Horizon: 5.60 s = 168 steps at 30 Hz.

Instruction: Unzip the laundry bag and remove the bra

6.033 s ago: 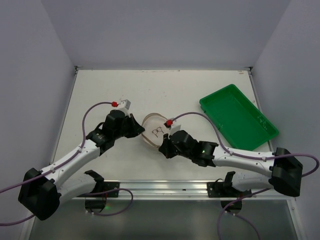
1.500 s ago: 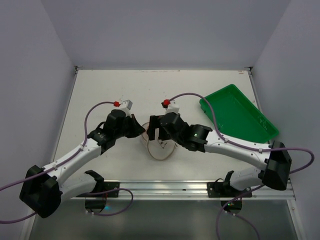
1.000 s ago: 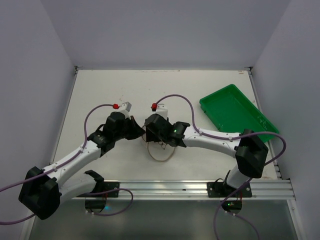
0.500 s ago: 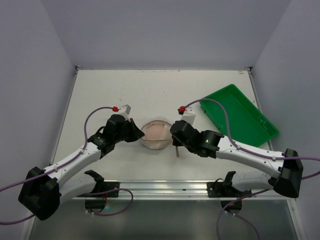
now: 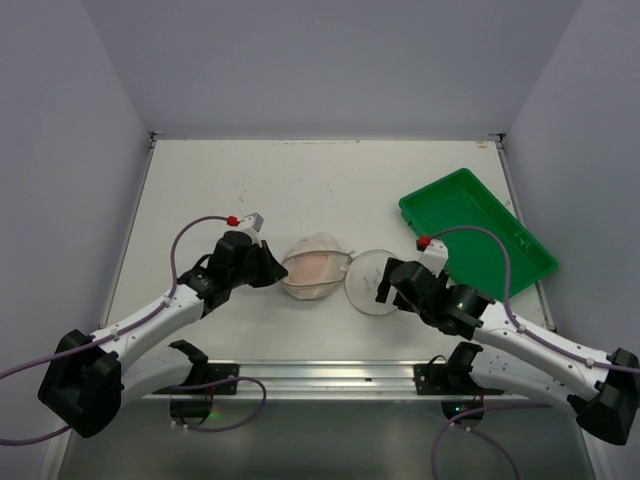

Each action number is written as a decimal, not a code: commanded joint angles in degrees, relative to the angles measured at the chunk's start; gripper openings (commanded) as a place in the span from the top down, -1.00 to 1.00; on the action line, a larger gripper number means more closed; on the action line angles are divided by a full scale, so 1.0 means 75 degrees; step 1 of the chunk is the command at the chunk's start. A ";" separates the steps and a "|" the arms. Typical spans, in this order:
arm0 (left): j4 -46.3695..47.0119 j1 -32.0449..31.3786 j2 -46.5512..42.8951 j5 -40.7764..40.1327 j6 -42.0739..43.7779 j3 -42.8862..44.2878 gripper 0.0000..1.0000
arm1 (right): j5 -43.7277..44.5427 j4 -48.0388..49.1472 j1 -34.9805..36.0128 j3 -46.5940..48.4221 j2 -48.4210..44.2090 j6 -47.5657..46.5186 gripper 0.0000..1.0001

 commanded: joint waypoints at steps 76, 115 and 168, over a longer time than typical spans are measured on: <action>-0.0572 -0.0062 -0.0351 -0.0469 0.0659 0.0140 1.00 | -0.5344 0.6609 0.0633 0.0775 0.2877 -0.4641 1.00; -0.0080 -0.0062 -0.0644 0.0165 0.0436 -0.0587 1.00 | -0.2332 0.7377 0.0622 0.1921 0.2525 -0.3023 1.00; -0.1193 -0.0050 -0.0925 -0.0094 0.0765 0.0434 0.99 | -0.1957 0.3249 -0.4556 0.4829 0.0825 -0.4817 1.00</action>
